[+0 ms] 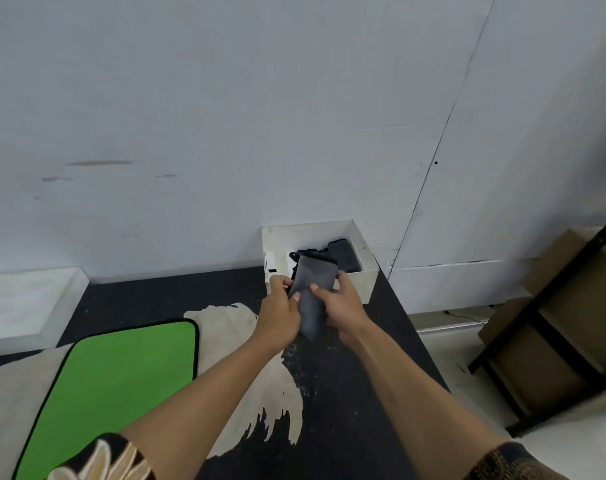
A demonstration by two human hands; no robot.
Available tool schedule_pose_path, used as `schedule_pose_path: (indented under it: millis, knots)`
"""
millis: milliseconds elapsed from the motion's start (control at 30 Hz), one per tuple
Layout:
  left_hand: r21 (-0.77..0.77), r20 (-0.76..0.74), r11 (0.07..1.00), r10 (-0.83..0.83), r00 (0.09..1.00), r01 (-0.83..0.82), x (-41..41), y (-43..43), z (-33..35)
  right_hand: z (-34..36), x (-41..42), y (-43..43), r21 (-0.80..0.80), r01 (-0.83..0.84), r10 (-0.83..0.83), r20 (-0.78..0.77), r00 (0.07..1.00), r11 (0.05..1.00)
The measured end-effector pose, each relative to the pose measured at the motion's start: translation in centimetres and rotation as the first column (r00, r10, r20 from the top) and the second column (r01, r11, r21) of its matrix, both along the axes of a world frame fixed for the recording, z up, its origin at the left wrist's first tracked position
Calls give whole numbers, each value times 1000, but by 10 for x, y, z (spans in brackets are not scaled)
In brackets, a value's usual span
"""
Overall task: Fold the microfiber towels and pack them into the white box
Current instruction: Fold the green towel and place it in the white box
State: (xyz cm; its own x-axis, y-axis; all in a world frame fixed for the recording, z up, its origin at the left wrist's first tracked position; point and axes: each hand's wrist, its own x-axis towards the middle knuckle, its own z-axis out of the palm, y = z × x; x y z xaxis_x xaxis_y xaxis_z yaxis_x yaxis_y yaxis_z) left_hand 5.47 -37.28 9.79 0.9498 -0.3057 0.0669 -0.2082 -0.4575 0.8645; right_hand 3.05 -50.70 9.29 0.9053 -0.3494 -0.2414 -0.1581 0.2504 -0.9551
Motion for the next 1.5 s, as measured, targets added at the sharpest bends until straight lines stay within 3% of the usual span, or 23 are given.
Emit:
schedule_pose_path:
  millis: [133, 233, 367, 533, 667, 800, 900, 1033, 1200, 1333, 1433, 1500]
  knots:
    - [27, -115, 996, -76, 990, 79, 22, -23, -2, 1, 33, -31, -155, 24, -23, 5, 1000, 988]
    - [38, -150, 997, -58, 987, 64, 51, -46, -3, 1, 72, -58, -193, -70, 66, -31, 997, 979]
    - [57, -193, 998, 38, 981, -27, 94, -67, -6, -8, 139, -86, -237, -201, 183, -98, 978, 950]
    - [201, -243, 965, 218, 945, -170, 135, -67, -25, -39, 211, -107, -280, -139, 90, -183, 979, 950]
    - [355, -139, 869, 413, 900, -344, 151, -50, -41, -66, 251, -111, -233, -211, 145, -273, 951, 949]
    - [407, -28, 830, 429, 903, -381, 156, -50, -52, -88, 280, -98, 32, -307, 303, -285, 909, 951]
    - [437, 23, 801, 445, 895, -409, 157, -54, -56, -110, 287, -94, -18, -353, 318, -393, 863, 935]
    - [473, 53, 776, 448, 893, -417, 158, -54, -63, -134, 287, -95, -328, -504, 272, -551, 789, 799]
    - [493, 62, 766, 442, 895, -412, 157, -55, -63, -127, 290, -93, -453, -498, 249, -504, 827, 739]
    - [516, 45, 772, 409, 912, -372, 157, -55, -60, -117, 285, -91, -659, -542, 183, -535, 825, 521]
    - [532, 11, 780, 382, 924, -329, 156, -54, -58, -107, 276, -87, -796, -448, 69, -463, 884, 407]
    - [525, -12, 792, 374, 927, -312, 156, -53, -56, -101, 268, -83, -891, -381, 48, -381, 923, 246]
